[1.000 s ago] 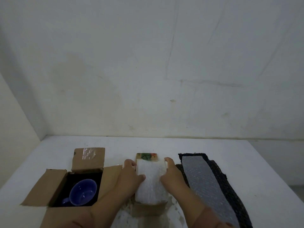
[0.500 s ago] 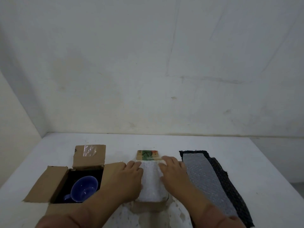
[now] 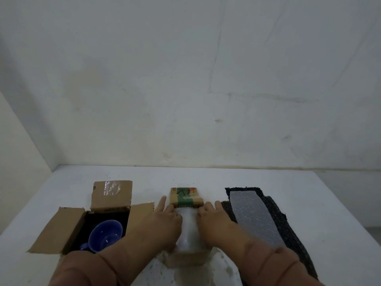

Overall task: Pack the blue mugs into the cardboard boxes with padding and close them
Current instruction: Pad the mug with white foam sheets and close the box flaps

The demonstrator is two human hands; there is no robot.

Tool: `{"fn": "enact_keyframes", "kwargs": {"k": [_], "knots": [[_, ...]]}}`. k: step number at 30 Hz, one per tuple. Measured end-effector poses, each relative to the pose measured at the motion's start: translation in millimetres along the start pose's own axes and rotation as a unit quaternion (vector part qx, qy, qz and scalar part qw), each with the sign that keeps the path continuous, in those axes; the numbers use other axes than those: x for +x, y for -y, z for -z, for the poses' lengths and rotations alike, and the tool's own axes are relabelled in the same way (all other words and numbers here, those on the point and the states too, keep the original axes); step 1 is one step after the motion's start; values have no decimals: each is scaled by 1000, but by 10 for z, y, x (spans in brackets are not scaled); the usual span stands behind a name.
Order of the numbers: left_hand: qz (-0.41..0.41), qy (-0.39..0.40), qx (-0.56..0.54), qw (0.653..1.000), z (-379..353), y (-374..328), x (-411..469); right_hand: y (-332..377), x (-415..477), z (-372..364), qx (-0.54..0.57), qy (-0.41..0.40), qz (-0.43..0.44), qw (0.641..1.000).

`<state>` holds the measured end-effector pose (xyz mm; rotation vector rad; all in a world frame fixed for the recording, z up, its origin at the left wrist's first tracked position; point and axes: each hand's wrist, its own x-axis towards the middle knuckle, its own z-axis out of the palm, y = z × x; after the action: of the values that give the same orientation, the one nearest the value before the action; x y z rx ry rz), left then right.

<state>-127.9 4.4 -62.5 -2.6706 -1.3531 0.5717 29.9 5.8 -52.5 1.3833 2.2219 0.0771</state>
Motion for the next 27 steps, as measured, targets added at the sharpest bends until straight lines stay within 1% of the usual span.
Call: {"fn": "enact_keyframes", "kwargs": {"k": [3, 7, 12, 15, 18, 21, 24, 26, 27], "knots": [[12, 3, 10, 1000, 9, -84, -14, 77, 0, -33, 12, -5, -18, 1000], [39, -3, -47, 998, 15, -64, -36, -54, -31, 45, 42, 25, -5, 999], [44, 50, -32, 997, 84, -75, 15, -4, -11, 20, -8, 34, -3, 999], [54, 48, -30, 997, 74, -120, 33, 86, 17, -51, -7, 29, -19, 999], [52, 40, -46, 997, -10, -95, 36, 48, 29, -120, 42, 25, -24, 999], [40, 28, -79, 996, -115, -18, 63, -61, 44, -160, 111, 38, -18, 993], [32, 7, -98, 995, -185, 17, 87, -57, 65, -196, 140, 44, -21, 989], [29, 9, -114, 993, -177, 22, 103, -41, 64, -219, 172, 50, -25, 984], [27, 20, -127, 991, -153, 32, 114, -58, 44, -222, 206, 50, -25, 977]]}}
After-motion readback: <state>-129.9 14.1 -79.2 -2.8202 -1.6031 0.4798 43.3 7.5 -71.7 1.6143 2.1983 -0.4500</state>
